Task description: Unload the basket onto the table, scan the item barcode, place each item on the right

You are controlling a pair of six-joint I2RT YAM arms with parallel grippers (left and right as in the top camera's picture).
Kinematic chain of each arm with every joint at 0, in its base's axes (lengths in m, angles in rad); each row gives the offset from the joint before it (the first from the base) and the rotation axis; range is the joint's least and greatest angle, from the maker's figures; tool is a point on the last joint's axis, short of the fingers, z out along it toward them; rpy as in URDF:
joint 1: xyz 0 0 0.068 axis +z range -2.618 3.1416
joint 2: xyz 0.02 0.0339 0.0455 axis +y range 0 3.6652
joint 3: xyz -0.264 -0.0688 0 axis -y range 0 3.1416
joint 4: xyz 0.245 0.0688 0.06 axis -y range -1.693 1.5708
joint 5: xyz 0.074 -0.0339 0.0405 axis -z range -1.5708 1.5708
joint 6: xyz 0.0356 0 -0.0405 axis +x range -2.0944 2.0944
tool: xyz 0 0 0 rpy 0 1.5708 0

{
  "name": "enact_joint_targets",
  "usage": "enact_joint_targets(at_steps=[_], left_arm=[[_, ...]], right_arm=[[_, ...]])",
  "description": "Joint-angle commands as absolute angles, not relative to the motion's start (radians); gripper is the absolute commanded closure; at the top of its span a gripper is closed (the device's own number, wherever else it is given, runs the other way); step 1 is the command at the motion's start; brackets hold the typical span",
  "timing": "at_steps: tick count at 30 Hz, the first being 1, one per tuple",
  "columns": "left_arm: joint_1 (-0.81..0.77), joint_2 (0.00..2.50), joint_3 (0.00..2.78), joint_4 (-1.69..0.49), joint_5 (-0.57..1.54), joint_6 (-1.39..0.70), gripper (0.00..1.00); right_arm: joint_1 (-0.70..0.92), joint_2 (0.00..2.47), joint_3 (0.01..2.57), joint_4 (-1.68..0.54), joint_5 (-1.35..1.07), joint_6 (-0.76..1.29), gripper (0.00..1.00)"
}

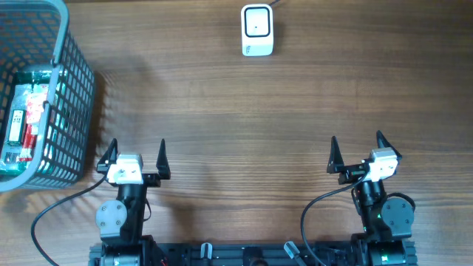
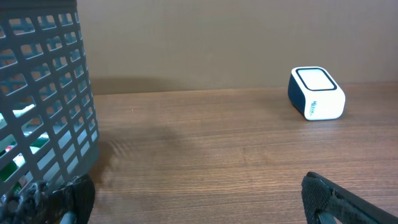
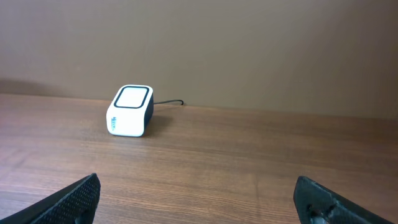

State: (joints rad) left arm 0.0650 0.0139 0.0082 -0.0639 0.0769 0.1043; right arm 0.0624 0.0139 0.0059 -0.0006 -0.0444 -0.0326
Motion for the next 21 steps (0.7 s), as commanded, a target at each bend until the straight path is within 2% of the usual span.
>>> enact_joint_targets(at_steps=[1, 16, 21], left_arm=[[0.068, 0.01, 0.006, -0.069, 0.096, 0.12, 0.0], [0.068, 0.01, 0.006, -0.066, 0.097, 0.12, 0.0], [0.068, 0.01, 0.006, 0.004, 0.097, 0.12, 0.0]], right_arm=[[0.059, 0.018, 0.005, 0.002, -0.052, -0.051, 0.0], [0.059, 0.018, 0.005, 0.002, -0.052, -0.05, 0.0], [0.059, 0.018, 0.005, 0.002, -0.052, -0.05, 0.01]])
